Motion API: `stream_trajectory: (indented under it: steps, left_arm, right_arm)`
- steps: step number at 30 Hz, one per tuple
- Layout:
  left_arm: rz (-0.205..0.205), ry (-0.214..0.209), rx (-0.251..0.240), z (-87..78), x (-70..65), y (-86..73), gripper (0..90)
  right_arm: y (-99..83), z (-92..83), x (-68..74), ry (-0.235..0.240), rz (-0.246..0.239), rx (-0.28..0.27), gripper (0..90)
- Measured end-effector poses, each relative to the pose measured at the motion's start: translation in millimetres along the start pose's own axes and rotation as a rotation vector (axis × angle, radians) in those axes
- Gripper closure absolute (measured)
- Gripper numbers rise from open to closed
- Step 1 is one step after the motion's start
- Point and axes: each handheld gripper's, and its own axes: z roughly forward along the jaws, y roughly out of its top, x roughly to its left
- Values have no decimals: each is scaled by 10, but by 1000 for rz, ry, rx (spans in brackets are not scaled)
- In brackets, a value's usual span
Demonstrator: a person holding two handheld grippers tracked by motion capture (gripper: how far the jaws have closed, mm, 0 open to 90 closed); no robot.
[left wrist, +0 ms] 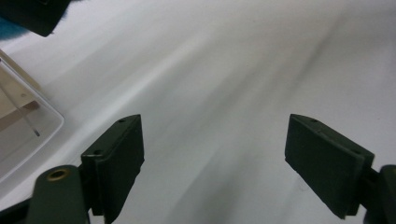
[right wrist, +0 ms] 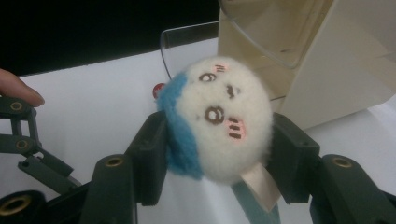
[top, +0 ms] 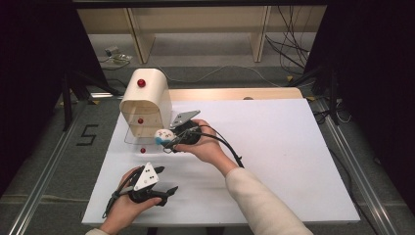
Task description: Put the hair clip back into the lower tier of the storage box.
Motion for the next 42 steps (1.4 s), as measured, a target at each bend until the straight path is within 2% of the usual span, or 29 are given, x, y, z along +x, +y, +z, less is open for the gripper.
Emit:
stream_trajectory:
  steps: [42]
  left_arm:
    - [2,0,-1,-5,2,7,200]
  right_arm:
    - [125,142,-16,0,14,23,452]
